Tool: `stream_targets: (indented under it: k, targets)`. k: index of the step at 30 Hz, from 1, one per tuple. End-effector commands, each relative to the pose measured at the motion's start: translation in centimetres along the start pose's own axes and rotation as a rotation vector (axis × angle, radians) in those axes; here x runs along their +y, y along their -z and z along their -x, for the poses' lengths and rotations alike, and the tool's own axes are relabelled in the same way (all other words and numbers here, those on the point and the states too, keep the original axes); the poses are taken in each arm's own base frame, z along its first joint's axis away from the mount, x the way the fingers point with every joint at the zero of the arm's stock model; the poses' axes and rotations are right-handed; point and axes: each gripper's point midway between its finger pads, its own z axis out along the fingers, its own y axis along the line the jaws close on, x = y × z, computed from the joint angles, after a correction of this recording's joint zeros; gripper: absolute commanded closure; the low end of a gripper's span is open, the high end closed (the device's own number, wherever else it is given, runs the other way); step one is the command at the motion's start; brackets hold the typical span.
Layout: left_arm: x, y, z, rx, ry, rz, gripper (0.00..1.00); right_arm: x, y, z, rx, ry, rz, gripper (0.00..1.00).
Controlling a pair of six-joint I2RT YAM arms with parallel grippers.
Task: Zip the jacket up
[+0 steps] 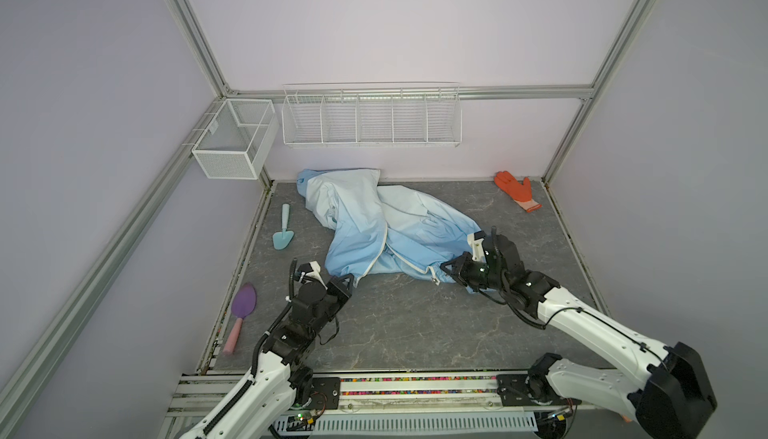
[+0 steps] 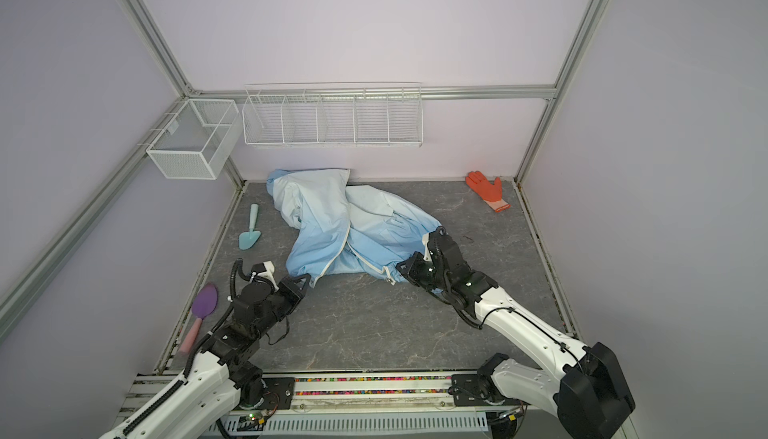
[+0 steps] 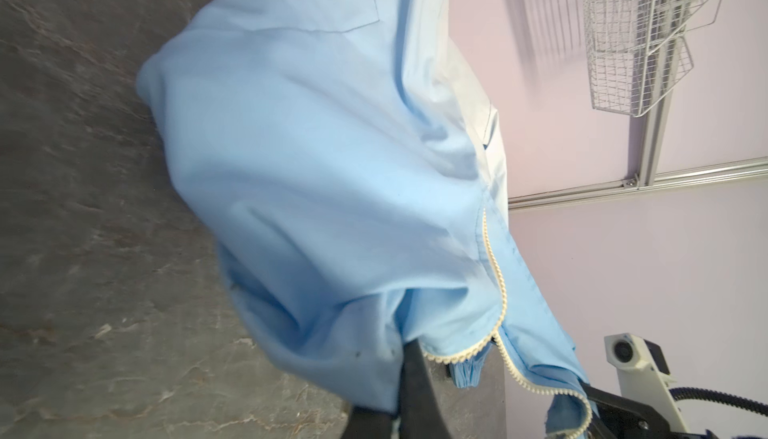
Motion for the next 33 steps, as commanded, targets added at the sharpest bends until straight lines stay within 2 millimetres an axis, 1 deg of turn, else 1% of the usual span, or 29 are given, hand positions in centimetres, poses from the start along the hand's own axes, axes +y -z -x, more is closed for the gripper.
stream_targets:
  k: [1,5,6,7,8,10,11,12,13,15,16,17,19,21,23,26,29,30,32,33]
  targets:
    - [-0.3,-0.3,-0.9,0.040,0.014,-0.046,1.00,-0.1,-1.2,-0.3,0.040,-0.015,-0.007,0.94]
    - [0.7,-0.4,-2.5,0.123,0.000,-0.012,1.00,0.7,-3.4,-1.5,0.115,0.006,0.018,0.94]
    - [2.6,-0.5,-3.5,0.155,0.004,0.032,1.00,0.8,-3.9,-1.8,0.130,0.010,0.021,0.94]
    - [3.2,-0.4,-3.9,0.170,0.005,0.049,1.00,1.0,-4.3,-2.2,0.146,0.016,0.025,0.94]
    - [3.5,-0.3,-4.1,0.178,0.005,0.063,0.96,1.0,-4.6,-2.4,0.156,0.017,0.023,0.94]
    - [4.3,0.1,-4.2,0.186,0.004,0.109,0.76,1.1,-5.1,-3.0,0.182,0.024,0.020,0.94]
    - [4.6,0.4,-4.3,0.187,0.001,0.128,0.68,1.0,-5.3,-3.2,0.194,0.028,0.016,0.94]
    - [3.8,0.8,-3.8,0.182,-0.004,0.130,0.61,0.9,-5.5,-3.6,0.211,0.031,0.009,0.94]
    - [3.6,1.2,-3.7,0.183,-0.011,0.141,0.56,0.8,-5.6,-3.9,0.226,0.034,0.002,0.94]
    - [3.5,2.1,-3.5,0.185,-0.020,0.165,0.51,0.4,-5.7,-4.5,0.250,0.036,-0.007,0.94]
    - [3.5,2.6,-3.3,0.187,-0.020,0.188,0.50,0.2,-5.8,-4.8,0.264,0.036,-0.011,0.94]
    - [3.3,3.0,-3.3,0.194,-0.055,0.190,0.49,0.1,-5.9,-5.0,0.274,0.037,-0.012,0.94]
    - [2.6,3.6,-3.5,0.216,-0.058,0.181,0.46,0.1,-6.0,-5.6,0.295,0.043,-0.013,0.94]
    - [1.5,3.6,-4.3,0.257,-0.044,0.136,0.45,0.2,-6.1,-6.2,0.312,0.054,-0.010,0.94]
    - [0.4,3.2,-5.6,0.307,-0.011,0.086,0.44,0.1,-6.3,-6.7,0.333,0.066,-0.019,0.94]
    - [-0.9,2.4,-7.0,0.353,-0.021,0.052,0.44,-1.6,-6.3,-7.6,0.348,0.090,-0.081,0.93]
    - [-1.9,1.4,-8.1,0.382,-0.013,0.015,0.44,-3.9,-6.4,-8.9,0.390,0.113,-0.151,0.89]
    - [-2.1,1.0,-8.4,0.390,-0.009,0.005,0.43,-4.9,-6.5,-9.5,0.409,0.119,-0.185,0.86]
    - [-2.0,0.4,-9.0,0.402,-0.005,-0.003,0.43,-6.7,-6.5,-10.5,0.432,0.137,-0.233,0.77]
    - [-1.4,0.0,-9.4,0.416,-0.003,0.022,0.44,-7.7,-6.4,-10.9,0.436,0.139,-0.258,0.72]
